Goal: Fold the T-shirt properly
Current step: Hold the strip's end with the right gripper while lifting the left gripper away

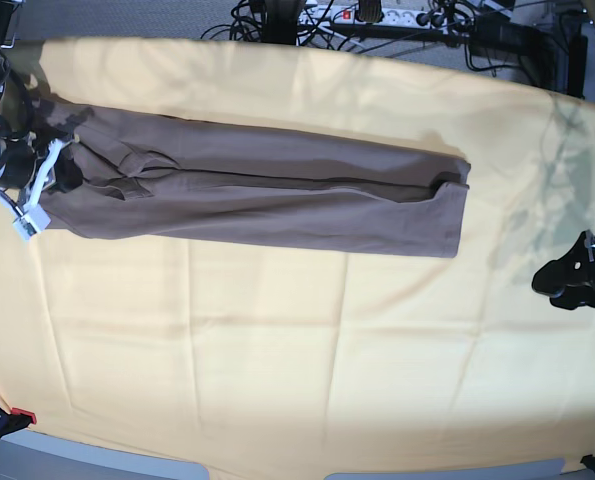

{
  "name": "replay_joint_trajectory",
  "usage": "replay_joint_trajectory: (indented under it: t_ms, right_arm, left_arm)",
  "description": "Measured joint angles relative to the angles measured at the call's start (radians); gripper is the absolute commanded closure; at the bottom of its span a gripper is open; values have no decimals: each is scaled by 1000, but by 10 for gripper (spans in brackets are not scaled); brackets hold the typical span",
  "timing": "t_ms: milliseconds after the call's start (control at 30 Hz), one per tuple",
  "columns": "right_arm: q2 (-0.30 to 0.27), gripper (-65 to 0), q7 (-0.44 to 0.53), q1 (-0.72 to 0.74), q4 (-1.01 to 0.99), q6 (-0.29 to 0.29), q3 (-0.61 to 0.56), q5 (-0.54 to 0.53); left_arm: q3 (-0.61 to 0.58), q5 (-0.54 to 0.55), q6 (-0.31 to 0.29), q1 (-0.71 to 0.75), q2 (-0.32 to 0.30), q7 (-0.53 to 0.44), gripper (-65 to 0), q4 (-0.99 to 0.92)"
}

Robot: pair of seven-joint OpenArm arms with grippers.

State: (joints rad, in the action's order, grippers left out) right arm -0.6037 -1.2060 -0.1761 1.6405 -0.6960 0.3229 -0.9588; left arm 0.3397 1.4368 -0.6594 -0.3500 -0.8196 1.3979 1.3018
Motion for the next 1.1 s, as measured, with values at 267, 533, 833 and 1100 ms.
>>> replay_joint_trajectory:
  t_ms: [267, 533, 833, 1100]
  right_arm:
    - [-13, 0, -208, -25, 0, -1, 0, -505]
    - [-85, 0, -204, -20, 4, 0, 33, -499]
    - [-23, 0, 160, -21, 8, 27, 46, 177]
    - [30, 0, 18, -37, 8, 3, 45, 46]
  left_arm:
    - [0, 23, 0, 15, 0, -3, -390, 0]
    - [0, 22, 0, 15, 0, -2, -390, 0]
    - [0, 22, 0, 15, 0, -2, -390, 0]
    - [0, 22, 0, 15, 0, -2, -390, 0]
